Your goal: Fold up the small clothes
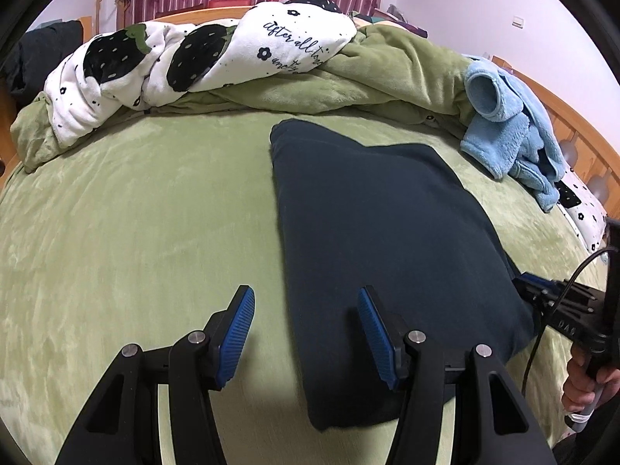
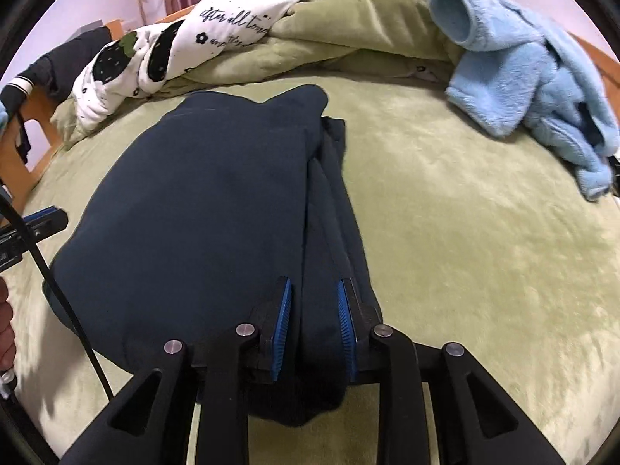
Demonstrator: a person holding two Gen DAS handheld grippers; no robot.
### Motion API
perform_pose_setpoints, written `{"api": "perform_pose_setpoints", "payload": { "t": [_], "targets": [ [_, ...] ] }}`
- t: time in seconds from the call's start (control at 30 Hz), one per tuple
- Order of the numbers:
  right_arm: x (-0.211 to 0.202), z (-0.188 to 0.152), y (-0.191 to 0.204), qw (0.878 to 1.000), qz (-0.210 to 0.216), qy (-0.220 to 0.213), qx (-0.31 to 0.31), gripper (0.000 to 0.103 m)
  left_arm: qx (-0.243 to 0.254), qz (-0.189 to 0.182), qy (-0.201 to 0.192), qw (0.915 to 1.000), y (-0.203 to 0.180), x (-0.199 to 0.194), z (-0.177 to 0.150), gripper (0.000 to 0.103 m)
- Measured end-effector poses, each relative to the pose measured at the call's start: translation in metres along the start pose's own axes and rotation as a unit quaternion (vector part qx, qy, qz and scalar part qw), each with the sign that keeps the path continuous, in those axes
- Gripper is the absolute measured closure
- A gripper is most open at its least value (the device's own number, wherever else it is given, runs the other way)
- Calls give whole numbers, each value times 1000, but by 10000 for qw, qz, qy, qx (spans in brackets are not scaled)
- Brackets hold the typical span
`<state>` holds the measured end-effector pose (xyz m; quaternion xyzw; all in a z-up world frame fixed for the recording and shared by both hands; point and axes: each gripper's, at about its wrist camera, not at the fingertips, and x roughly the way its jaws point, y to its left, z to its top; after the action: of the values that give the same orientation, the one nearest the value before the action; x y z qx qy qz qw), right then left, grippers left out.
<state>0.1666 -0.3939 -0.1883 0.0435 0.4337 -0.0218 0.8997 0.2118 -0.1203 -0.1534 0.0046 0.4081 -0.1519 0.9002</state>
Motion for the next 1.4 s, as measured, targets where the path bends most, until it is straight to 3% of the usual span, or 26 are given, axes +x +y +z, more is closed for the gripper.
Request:
{"api": "perform_pose_setpoints", "payload": {
  "t": [0.3,0.7,0.83,1.07,1.17,1.4],
  "targets": [
    [-41,-1,-6,9986,-83,-185,494,79,27,156,-90,9998,-2,-26,-19,43],
    [-108,-7,7,9953,-468,-393,747,74,124,371,-478,9981,-5,-93,-32,21],
    [-135,-10,18,9946,-437,-515,789,67,119,479,-534,9974,-2,-118,-37,19],
    [-178,-22,37,9925,-443,-758,853,25,241,729,-799,9938,1,-168,-51,10],
    [-191,-29,44,9915,-516,-873,816,15,252,750,-843,9933,3,-185,-57,8],
    [-209,-55,55,9931,-536,-817,655,12,130,658,-986,9929,2,-215,-70,8]
  ]
}}
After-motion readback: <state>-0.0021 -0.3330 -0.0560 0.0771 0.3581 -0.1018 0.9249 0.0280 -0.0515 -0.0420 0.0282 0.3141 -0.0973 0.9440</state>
